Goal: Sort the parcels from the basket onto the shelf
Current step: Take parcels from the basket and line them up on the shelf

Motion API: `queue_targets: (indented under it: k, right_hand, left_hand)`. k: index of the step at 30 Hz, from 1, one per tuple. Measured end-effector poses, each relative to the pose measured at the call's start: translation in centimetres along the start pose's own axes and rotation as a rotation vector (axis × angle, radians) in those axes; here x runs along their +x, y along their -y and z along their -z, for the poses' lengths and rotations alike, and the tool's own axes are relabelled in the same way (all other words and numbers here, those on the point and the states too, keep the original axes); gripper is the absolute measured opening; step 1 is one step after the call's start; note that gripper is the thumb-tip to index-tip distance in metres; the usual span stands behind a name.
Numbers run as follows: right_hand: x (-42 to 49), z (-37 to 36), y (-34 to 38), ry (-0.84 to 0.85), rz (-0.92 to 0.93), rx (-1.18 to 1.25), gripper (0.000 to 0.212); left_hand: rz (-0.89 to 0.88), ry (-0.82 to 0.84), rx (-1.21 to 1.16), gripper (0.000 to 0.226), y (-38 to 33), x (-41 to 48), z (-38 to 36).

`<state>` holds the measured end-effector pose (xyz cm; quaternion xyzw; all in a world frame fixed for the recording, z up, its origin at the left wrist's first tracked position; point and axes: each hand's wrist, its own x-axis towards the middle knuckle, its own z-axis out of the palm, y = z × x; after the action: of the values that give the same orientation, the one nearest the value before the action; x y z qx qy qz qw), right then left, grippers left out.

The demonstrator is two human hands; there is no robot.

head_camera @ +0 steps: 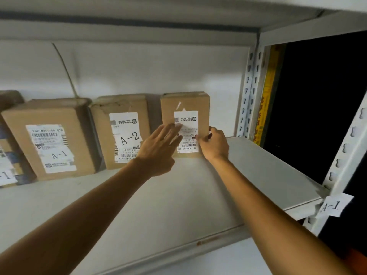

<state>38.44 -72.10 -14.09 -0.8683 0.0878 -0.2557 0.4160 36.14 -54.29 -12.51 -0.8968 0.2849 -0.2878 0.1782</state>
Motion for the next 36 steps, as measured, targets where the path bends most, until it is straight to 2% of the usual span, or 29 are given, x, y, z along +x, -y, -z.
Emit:
queue_targets:
  k: [2, 6, 11, 14, 17, 20, 23, 26, 30, 36]
  right_hand:
    - [0.7, -0.4, -0.1, -0.048, -0.047, 0.053, 0.03]
    - [1.6, -0.7, -0.4, -0.068, -0.095, 0.161, 0.032]
    - [1.7, -0.5, -0.8, 0.01, -0.105, 0.302, 0.023]
    - [1.0, -0.1, -1.3, 0.086, -0.073, 0.34, 0.029]
    - [-0.2, 1.0, -1.5, 0.138, -0.042, 0.303, 0.031]
    - [-2.0, 2.8, -2.2, 0.071, 0.006, 0.18, 0.041]
    - [-3.6, 4.9, -2.7, 0.065, 0.0, 0.018, 0.054]
    - [-6.9, 7.8, -3.2, 0.004, -0.054, -0.071, 0.058]
    - [-12.5, 11.4, -3.2, -0.083, -0.141, -0.176, 0.062]
    - [-22.4, 16.0, -2.8, -0.244, -0.348, -0.313, 0.063]
  left_hand:
    - [-0.027, -0.012, 0.023, 0.069, 0.2, 0.3, -0.5]
    - [-0.015, -0.01, -0.03, 0.071, -0.4, 1.0, -1.6]
    - [-0.028, -0.059, 0.03, 0.062, -1.5, 1.1, -1.5]
    - [-0.055, -0.053, 0.025, 0.061, -1.6, 0.9, -1.5]
    - [-0.069, -0.041, -0.026, 0.063, -1.5, 0.7, -1.3]
    - [-0.129, -0.019, -0.074, 0.064, -1.7, 1.1, -0.9]
    - [-0.113, 0.046, -0.213, 0.064, -2.5, 2.2, -0.7]
    - [-0.121, 0.106, -0.477, 0.064, -4.3, 2.8, 0.5]
    - [-0.307, 0.181, -0.806, 0.065, -7.3, 2.7, 3.1]
    - [-0.569, 0.145, -0.979, 0.064, -13.5, 0.0, 7.6]
